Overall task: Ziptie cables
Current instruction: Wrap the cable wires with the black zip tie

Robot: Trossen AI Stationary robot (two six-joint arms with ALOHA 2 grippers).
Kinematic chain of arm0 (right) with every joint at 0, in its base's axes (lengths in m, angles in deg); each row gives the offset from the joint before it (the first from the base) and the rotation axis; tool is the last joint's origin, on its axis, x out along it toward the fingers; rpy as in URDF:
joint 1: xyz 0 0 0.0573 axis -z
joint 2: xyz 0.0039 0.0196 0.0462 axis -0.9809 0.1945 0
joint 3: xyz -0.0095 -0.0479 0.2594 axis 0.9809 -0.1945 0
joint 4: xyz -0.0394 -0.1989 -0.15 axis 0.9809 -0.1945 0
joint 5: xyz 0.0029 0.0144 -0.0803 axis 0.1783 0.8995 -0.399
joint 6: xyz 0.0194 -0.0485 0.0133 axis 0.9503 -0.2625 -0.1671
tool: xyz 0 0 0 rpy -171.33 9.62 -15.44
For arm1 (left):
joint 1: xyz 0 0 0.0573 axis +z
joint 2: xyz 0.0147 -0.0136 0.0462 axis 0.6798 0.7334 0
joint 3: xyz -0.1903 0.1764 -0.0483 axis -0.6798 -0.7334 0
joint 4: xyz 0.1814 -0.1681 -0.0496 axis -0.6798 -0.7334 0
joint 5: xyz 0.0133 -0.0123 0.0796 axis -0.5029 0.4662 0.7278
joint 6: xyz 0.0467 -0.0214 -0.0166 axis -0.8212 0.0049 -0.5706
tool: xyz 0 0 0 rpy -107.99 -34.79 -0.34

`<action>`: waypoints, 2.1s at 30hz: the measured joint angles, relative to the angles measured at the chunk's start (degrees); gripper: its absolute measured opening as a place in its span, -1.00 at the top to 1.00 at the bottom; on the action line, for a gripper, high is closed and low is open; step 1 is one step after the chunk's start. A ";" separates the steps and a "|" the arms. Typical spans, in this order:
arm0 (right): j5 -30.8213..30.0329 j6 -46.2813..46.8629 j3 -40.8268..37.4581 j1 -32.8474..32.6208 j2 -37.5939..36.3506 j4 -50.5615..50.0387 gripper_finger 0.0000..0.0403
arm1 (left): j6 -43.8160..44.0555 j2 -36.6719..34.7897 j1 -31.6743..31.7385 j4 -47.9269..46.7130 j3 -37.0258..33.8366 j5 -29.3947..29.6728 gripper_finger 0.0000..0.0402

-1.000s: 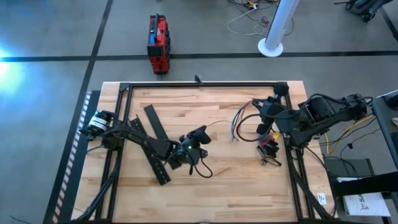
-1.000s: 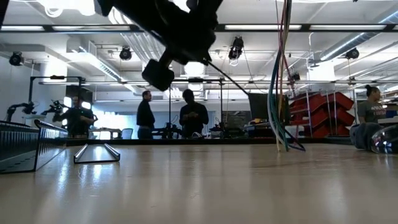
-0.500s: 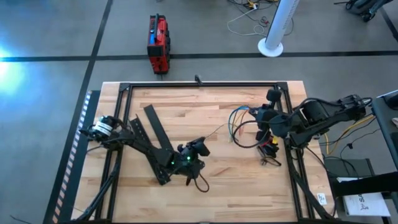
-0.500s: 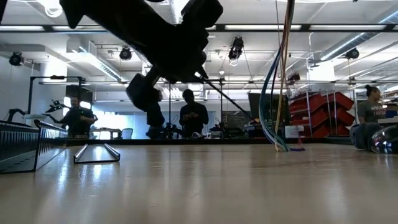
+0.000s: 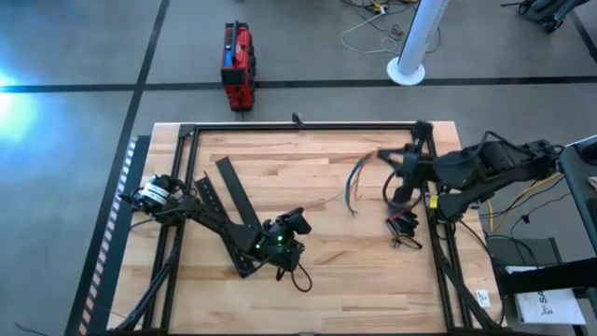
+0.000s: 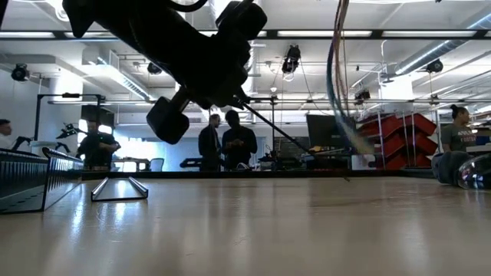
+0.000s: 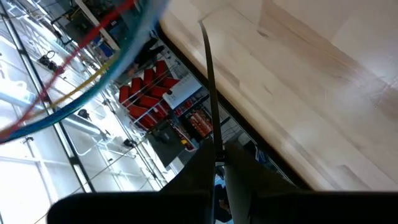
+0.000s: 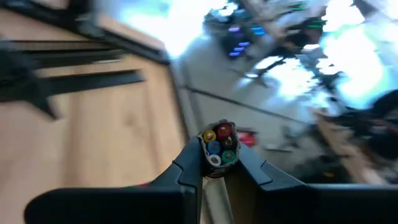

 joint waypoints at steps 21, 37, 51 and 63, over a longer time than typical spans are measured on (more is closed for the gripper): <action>3.66 -1.37 -6.09 10.46 5.77 18.96 0.85 | -7.68 0.00 -0.13 0.20 0.00 -11.94 0.99; 12.98 -13.44 -13.40 11.01 14.13 50.65 0.86 | -7.84 0.00 -1.11 0.29 0.00 -14.09 0.99; 12.23 14.08 -32.28 0.93 12.50 49.71 0.86 | -4.55 0.00 -1.14 0.04 0.00 -21.43 0.99; 12.75 41.17 -38.86 -15.40 18.96 45.03 0.86 | -9.05 6.34 -0.74 4.93 0.27 -24.96 0.99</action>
